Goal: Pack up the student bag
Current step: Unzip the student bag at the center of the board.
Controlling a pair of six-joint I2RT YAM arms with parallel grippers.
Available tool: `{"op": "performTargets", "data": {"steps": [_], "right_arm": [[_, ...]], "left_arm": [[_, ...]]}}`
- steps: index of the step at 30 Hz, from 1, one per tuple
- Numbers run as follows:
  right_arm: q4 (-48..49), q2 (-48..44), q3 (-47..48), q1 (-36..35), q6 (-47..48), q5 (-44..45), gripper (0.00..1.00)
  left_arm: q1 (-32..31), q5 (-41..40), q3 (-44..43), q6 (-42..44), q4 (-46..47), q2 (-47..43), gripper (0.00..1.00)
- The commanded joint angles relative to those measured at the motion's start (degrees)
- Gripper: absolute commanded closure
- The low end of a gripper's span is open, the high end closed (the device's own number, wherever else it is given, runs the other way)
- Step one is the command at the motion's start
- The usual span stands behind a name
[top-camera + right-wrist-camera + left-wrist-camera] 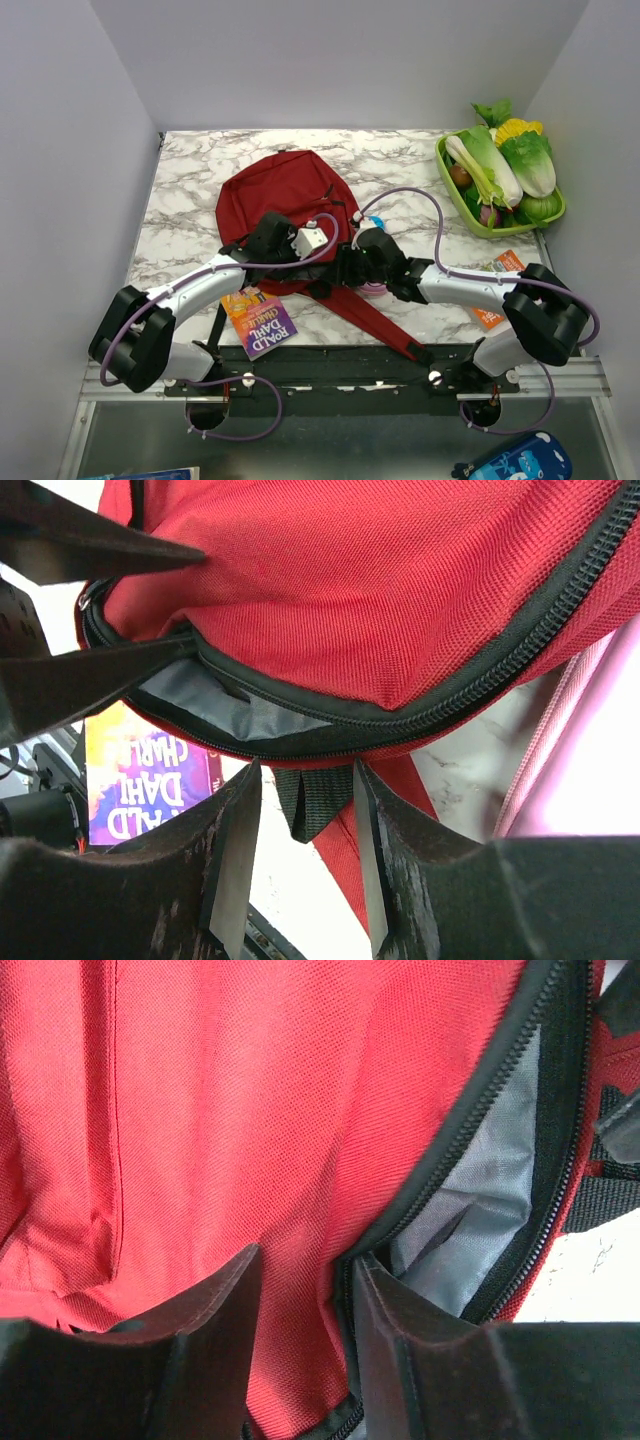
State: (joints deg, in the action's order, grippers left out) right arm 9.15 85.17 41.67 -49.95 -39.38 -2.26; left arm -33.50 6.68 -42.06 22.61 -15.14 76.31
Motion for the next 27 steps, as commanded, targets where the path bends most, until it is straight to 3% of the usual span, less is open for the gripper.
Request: {"op": "performTargets", "data": {"steps": [1,3,4,7,15,17,18,19,27], "right_arm": [[-1.3,1.2,1.5,-0.6,0.9,3.4,0.5],[-1.4,1.3,1.5,-0.5,0.9,3.7,0.5],[-1.6,1.2,1.4,-0.5,0.7,3.9,0.5],[-2.4,0.5,1.2,-0.5,0.4,5.6,0.5],[-5.7,-5.4,0.3,2.0,1.6,9.7,0.48],[-7.2,-5.7,0.1,3.8,0.5,8.8,0.46],[-7.4,-5.6,-0.1,5.7,0.2,8.1,0.38],[-7.8,-5.4,-0.1,6.5,-0.3,6.9,0.37],[-9.0,-1.8,1.9,7.8,-1.2,3.0,0.37]], "left_arm": [[0.5,-1.1,-2.6,0.4,-1.5,-1.4,0.58],[1.4,-1.7,-5.7,-0.5,-3.1,-2.6,0.64],[2.8,-1.9,-7.2,-1.2,-3.8,-2.7,0.78],[6.6,-1.8,-12.7,-4.1,-6.3,-2.9,1.0],[11.9,-0.2,-18.0,-8.5,-8.4,-6.5,1.0],[12.0,-1.3,-17.9,-9.0,-8.2,-7.1,1.0],[12.5,-2.0,-17.9,-9.0,-7.9,-7.2,1.0],[12.8,-2.8,-17.8,-9.2,-7.6,-7.3,1.0],[18.1,-9.1,-23.8,-11.0,-4.6,-3.9,1.0]]}}
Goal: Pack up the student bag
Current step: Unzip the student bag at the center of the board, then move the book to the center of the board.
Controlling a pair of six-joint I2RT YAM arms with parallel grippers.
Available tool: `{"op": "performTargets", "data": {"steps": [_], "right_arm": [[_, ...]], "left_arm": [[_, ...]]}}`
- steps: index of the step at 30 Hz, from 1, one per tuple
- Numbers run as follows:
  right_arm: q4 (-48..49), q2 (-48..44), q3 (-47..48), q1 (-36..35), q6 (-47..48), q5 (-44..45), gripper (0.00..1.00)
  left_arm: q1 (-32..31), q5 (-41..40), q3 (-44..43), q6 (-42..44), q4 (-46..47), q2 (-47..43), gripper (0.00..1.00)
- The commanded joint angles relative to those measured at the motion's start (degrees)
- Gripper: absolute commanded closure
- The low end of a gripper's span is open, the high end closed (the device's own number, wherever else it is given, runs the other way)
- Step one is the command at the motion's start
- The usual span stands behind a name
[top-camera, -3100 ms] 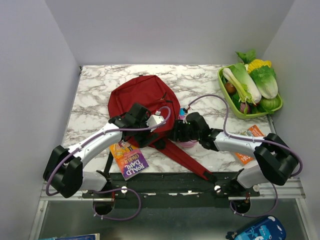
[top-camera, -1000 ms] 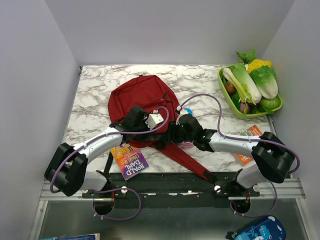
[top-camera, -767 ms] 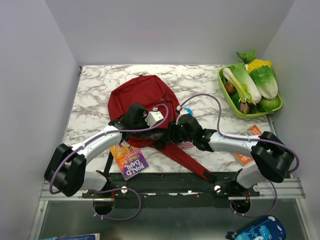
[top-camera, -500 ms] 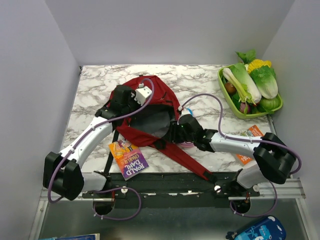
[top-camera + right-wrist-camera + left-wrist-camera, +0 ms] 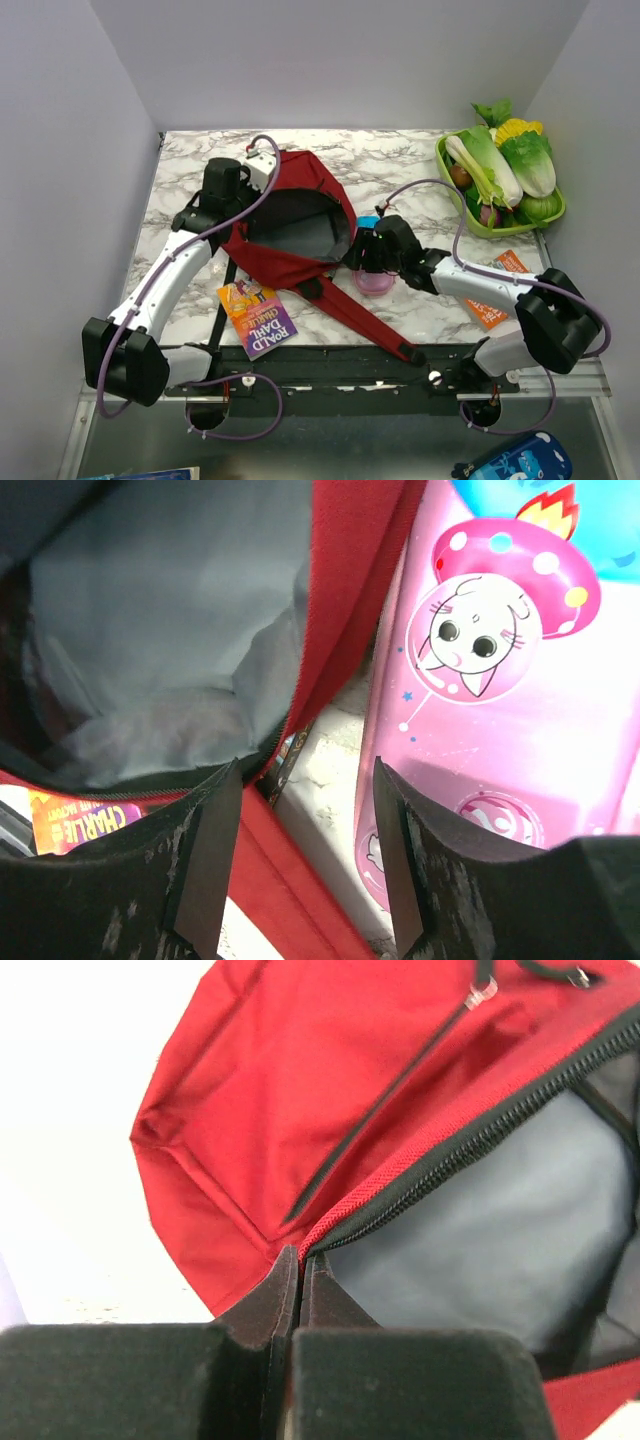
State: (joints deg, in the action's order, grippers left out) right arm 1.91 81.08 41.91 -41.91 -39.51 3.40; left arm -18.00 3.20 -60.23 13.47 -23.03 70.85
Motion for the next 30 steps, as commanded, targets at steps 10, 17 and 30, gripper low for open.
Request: {"op": "performTargets", "data": {"steps": [10,17,30], "right_arm": [[-6.2,0.7,0.4,-0.7,0.2,1.6,0.39],[-11.7,8.4,11.0,-2.4,5.5,4.3,0.34],[-27.2,31.4,40.6,-14.2,10.2,21.3,0.27]], "left_arm": [[10.9,-5.0,-14.3,-3.2,5.0,6.3,1.0],[15.4,-3.3,-17.9,-5.3,4.0,6.2,1.0],[19.7,-0.9,-7.5,-3.0,3.6,-1.3,1.0]]}}
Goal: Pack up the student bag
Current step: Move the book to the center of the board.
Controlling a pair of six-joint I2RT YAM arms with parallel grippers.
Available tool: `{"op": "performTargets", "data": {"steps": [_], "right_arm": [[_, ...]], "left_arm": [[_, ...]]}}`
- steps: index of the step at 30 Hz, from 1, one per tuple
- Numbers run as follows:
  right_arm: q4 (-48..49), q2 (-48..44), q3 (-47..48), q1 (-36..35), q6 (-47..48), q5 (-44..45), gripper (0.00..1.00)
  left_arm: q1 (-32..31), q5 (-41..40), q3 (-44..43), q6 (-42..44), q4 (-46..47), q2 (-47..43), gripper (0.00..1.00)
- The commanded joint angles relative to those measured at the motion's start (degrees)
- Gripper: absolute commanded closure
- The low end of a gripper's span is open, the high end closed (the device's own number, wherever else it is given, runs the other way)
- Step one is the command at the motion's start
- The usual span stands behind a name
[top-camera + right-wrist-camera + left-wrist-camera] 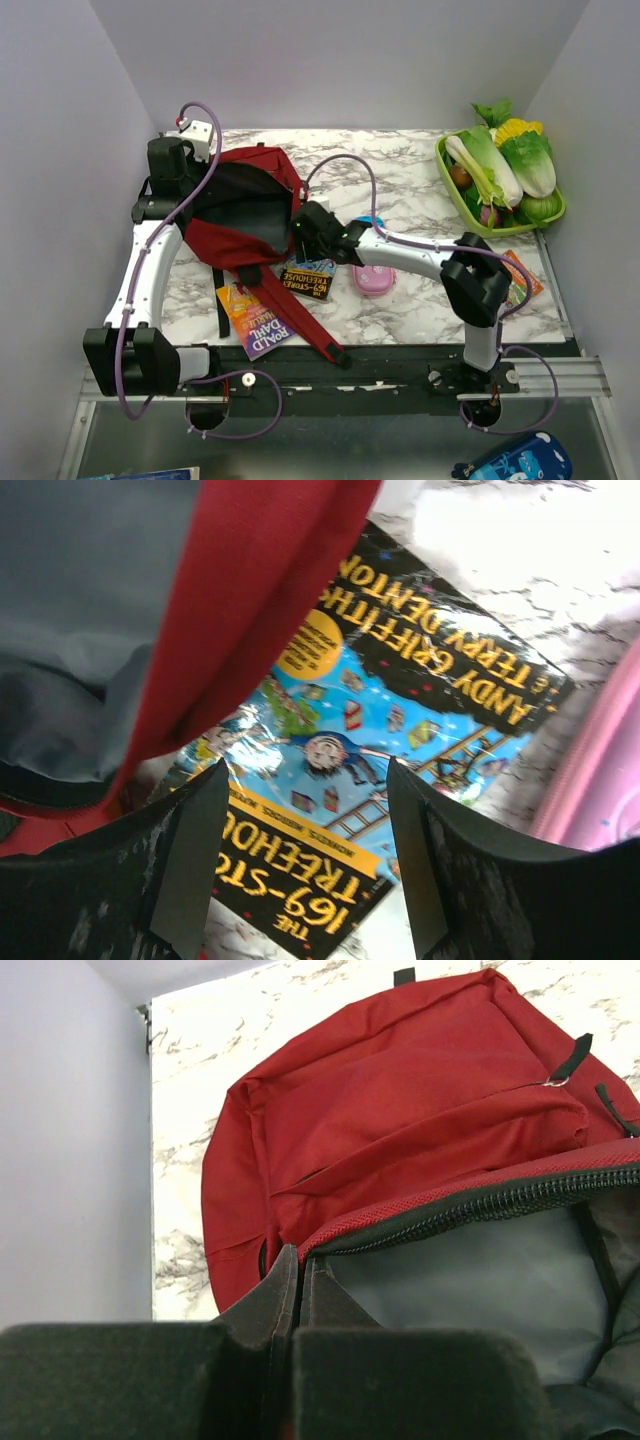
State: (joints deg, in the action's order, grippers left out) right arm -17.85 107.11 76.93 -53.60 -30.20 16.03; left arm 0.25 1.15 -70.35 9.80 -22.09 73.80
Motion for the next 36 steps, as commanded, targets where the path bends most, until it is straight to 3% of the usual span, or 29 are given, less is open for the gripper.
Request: {"op": "performTargets", "data": {"steps": [1,11,15,30,36], "right_arm": [[-7.6,6.3,6.5,-2.6,0.9,9.0,0.27],[-6.7,10.6,12.4,-5.0,2.9,10.1,0.29],[-0.2,8.3,7.4,-6.0,5.1,8.9,0.3],[-12.8,23.9,26.6,-7.8,5.0,15.4,0.26],[-19.3,25.0,24.5,-7.8,2.2,18.6,0.26]], "left_arm": [[1.7,0.7,3.1,0.8,3.0,-4.7,1.0],[9.0,-3.4,2.1,2.4,4.0,-4.8,1.0],[11.6,3.1,2.5,0.7,4.1,-3.8,1.0],[11.5,9.6,5.7,1.4,2.4,-5.3,1.0],[11.6,11.9,6.3,0.6,2.6,-6.0,1.0]]}}
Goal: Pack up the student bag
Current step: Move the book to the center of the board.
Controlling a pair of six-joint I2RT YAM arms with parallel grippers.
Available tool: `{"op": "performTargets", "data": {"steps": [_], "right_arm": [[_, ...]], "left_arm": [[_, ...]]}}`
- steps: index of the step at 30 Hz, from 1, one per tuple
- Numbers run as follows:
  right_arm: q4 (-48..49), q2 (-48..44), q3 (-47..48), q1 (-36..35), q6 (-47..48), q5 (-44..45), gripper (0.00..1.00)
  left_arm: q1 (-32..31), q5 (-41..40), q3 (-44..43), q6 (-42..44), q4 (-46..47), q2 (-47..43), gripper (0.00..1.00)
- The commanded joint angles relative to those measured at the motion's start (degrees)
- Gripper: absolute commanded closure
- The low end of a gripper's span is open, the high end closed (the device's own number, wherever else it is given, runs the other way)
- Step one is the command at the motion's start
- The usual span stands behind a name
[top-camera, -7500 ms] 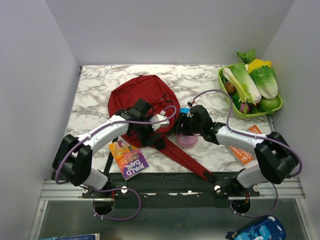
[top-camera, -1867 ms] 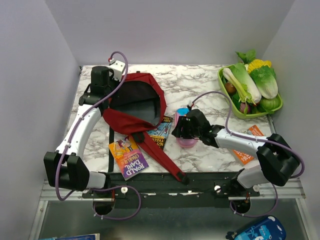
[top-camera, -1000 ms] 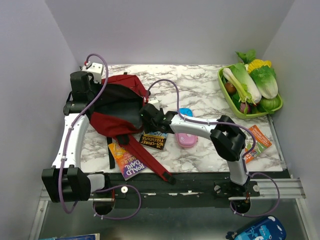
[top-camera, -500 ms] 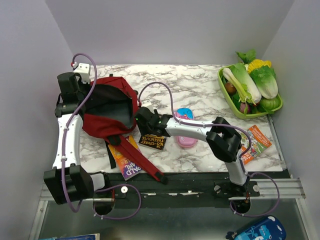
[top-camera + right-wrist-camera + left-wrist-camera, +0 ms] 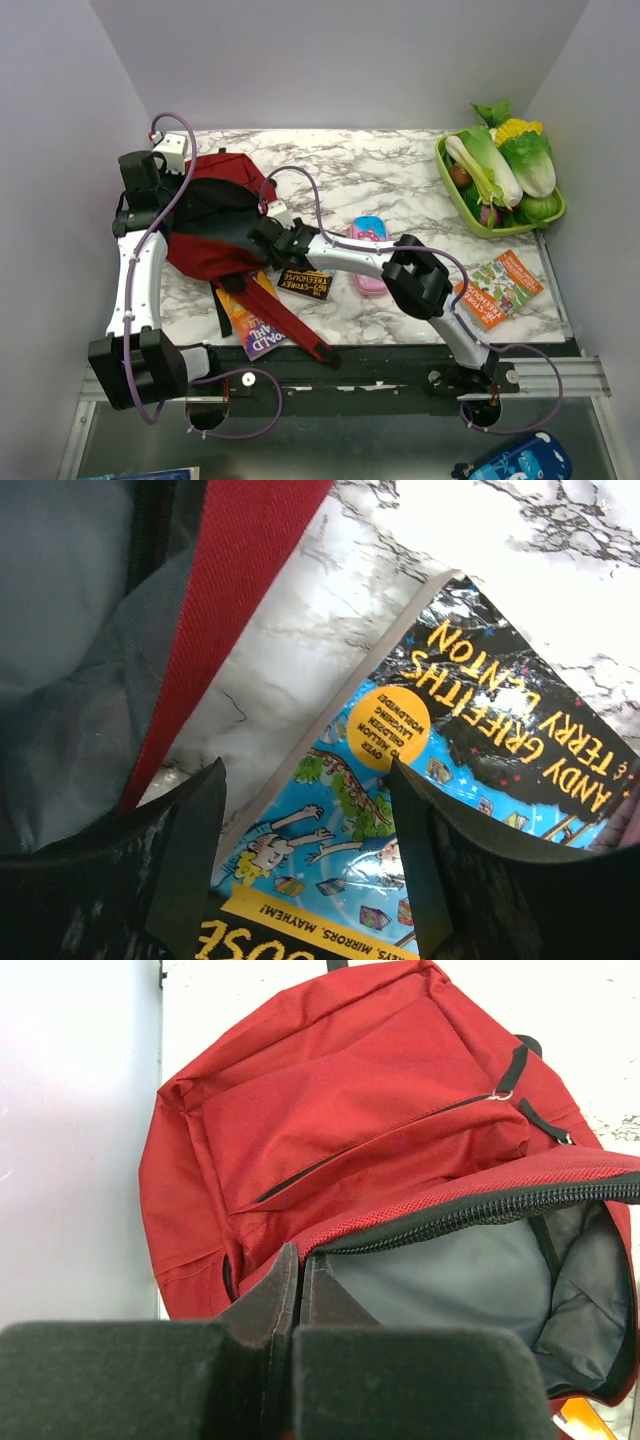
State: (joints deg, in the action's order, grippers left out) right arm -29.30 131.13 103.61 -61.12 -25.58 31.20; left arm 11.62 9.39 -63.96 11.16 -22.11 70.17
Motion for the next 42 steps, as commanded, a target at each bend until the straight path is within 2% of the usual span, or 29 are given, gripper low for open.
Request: {"op": "performTargets", "data": {"steps": [1,8,14,22,31,35,39,42], "right_arm": [[-7.4,0.2,-5.2,-0.4,-2.6,3.5,0.26],[-7.2,-2.9,-13.6,-0.4,-5.0,2.7,0.3],[-8.5,-1.4,-13.7,-0.4,-5.2,1.3,0.33],[-13.1,0.4,-11.0,-0.8,-6.2,5.4,0.19],[-15.3,4.7,-4.0,-2.3,-6.0,6.2,0.14],[-17.8,7.8,-1.9,-2.3,-7.2,5.0,0.14],[-16.5,7.0,-6.0,-2.2,-8.7,2.9,0.17],[-16.1,5.9,-8.9,-2.3,-10.0,2.6,0.24]], "left_arm": [[0.2,4.3,-0.3,-1.0,2.6,-2.4,1.0],[0.2,7.0,0.1,-3.0,2.7,-3.3,1.0],[0.2,7.4,1.4,-2.5,2.6,-4.3,1.0],[0.2,8.5,1.0,-2.1,2.5,-4.3,1.0],[0.2,10.5,1.4,-0.8,1.6,-4.0,1.0],[0.2,12.2,1.9,0.4,0.8,-4.6,1.0],[0.2,12.7,2.6,0.7,0.8,-4.9,1.0],[0.2,12.5,3.0,1.0,1.1,-5.0,1.0]]}}
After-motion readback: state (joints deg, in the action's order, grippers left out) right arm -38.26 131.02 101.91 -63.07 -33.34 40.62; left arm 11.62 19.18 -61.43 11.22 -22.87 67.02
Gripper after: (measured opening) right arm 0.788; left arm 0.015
